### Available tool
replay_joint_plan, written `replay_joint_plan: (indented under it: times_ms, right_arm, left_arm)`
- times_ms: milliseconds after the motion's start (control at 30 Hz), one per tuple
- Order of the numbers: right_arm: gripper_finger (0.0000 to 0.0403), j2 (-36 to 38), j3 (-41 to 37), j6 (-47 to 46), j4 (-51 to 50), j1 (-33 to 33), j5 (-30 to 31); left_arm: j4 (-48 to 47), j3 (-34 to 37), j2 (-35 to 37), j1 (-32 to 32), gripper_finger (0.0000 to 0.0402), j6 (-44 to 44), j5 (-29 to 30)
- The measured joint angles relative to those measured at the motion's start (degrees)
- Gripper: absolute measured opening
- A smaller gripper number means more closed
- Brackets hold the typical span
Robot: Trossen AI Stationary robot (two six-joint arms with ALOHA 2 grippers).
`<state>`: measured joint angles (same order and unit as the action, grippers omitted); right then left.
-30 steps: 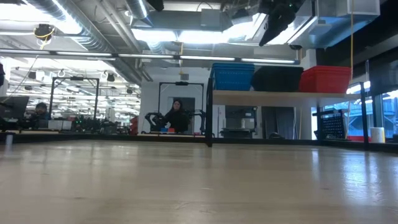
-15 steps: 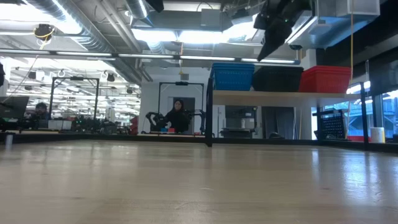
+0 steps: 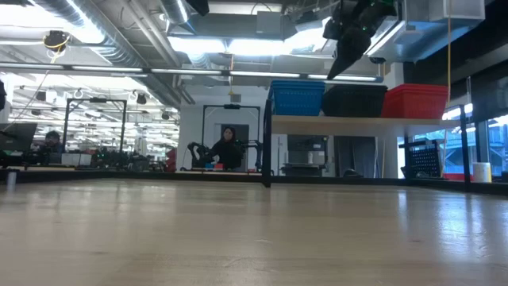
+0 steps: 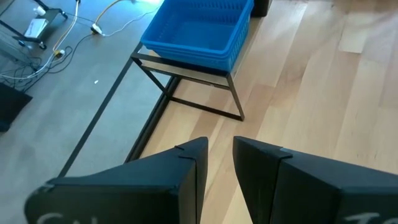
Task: Stack baskets on shelf by color
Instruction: Stack the black bin on the black bin on the shelf, then return to Home Position
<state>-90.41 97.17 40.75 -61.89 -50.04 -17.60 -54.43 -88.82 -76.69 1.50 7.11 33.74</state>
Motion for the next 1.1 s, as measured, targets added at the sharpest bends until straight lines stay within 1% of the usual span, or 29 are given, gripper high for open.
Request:
replay_joint_plan:
  times_ms: [167, 333, 567, 700, 800, 933, 1100]
  right_arm:
    - [0.0000, 0.00, 0.00, 0.00, 0.00, -0.05, 0.30]
    - [0.0000, -1.06, 0.00, -1.79, 0.50, -0.09, 3.94]
    - [0.0000, -1.90, 0.01, -1.84, 0.48, -0.05, 4.09]
    - [0.0000, -1.44, 2.07, -3.10, 0.07, 0.02, 4.03]
    - [0.0000, -0.49, 5.02, -4.90, -1.63, 0.67, 2.27]
    - [0.0000, 1.98, 8.26, -6.89, -5.03, 3.00, -2.36]
    - [0.0000, 7.71, 9.60, -10.71, -8.24, 8.95, -2.30]
  left_arm:
    - [-0.01, 0.00, 0.00, 0.02, 0.0069, 0.00, 0.00]
    - [-0.01, 0.00, 0.00, 0.02, 0.0069, 0.02, -0.59]
    - [-0.02, 0.00, 0.00, 0.04, 0.0069, 0.02, -1.43]
    - [-0.05, 0.00, 0.00, 0.04, 0.0069, 0.02, -1.49]
    - [-0.18, 0.00, 0.00, 0.04, 0.0069, 0.02, -1.49]
    - [-1.57, 0.00, 0.00, 0.04, 0.0069, -0.28, -1.49]
    - [-8.07, 0.00, 0.00, 1.01, 0.0069, -4.45, -1.12]
